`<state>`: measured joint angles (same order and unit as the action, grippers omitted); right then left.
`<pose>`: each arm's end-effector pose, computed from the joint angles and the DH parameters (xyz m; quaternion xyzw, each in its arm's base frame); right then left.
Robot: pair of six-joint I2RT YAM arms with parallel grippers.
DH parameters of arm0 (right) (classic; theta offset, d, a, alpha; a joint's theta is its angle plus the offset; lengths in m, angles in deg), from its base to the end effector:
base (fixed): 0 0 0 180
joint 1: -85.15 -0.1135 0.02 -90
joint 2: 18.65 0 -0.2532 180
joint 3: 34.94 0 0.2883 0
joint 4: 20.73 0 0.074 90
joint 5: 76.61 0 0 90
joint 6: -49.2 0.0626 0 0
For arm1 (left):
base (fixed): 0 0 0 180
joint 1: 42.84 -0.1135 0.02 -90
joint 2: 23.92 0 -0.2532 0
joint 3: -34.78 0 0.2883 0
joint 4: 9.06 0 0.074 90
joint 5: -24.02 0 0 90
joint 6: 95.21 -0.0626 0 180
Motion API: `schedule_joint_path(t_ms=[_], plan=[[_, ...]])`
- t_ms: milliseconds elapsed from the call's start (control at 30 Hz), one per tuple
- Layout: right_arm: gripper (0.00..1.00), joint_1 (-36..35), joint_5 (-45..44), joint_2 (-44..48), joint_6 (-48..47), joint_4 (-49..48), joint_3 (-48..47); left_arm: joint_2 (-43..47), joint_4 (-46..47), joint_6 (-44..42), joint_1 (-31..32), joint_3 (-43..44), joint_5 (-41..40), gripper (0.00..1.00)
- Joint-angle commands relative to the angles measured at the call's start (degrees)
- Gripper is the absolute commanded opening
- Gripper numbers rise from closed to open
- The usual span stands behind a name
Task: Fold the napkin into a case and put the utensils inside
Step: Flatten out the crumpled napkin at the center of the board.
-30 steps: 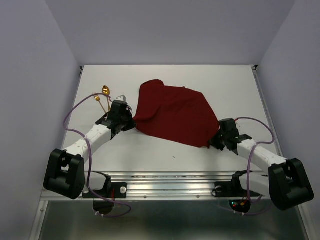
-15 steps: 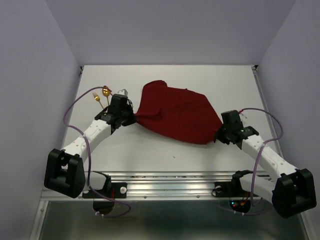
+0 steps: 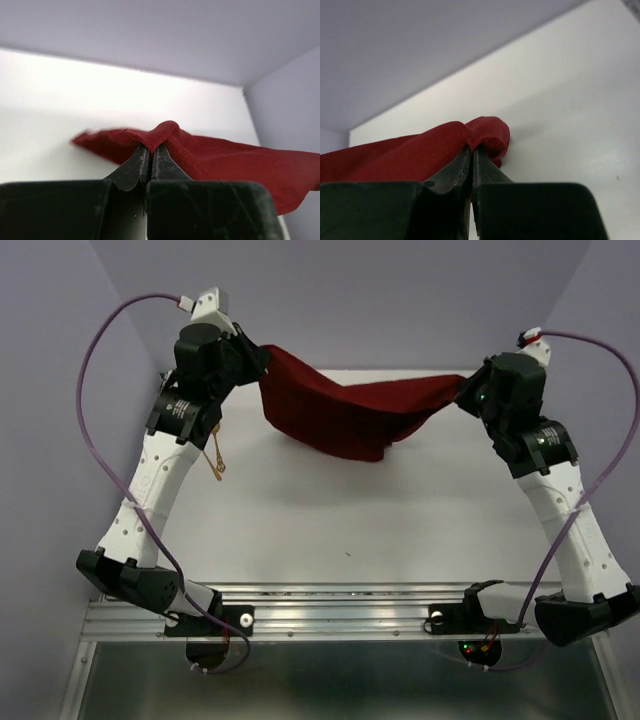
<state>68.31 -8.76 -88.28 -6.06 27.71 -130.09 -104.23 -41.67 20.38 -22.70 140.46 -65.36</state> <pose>0.3070 0.0683 0.4237 0.2321 0.7915 0.0917 0.5579 0.3503 -0.1292 0.4694 -0.0321 0.7497 -0.2606 0.6075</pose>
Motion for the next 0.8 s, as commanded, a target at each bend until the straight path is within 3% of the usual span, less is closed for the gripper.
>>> schedule_joint_path(t_ms=[0, 133, 267, 533, 767], plan=[[0.01, 0.49, -3.16, 0.63, -7.39, 0.05, -13.70, 1.03, -1.90, -2.12, -0.28, 12.40, -3.35, 0.00], [0.01, 0.49, -3.51, 0.63, -10.21, 2.77, -25.90, 5.41, -0.76, -0.19, -0.19, 18.82, -2.03, 0.00], [0.01, 0.49, -2.81, 4.48, -13.03, 3.65, -30.94, 11.21, 0.82, 0.17, -0.28, 18.84, -0.89, 0.00], [0.01, 0.49, -4.48, 14.07, -12.77, 4.27, -33.23, 20.80, 0.83, 2.10, -0.19, 14.97, 5.70, 0.00], [0.01, 0.49, -1.67, 18.73, -6.37, 7.77, -31.21, 26.43, -3.30, 4.03, -0.19, 13.82, 9.57, 0.00]])
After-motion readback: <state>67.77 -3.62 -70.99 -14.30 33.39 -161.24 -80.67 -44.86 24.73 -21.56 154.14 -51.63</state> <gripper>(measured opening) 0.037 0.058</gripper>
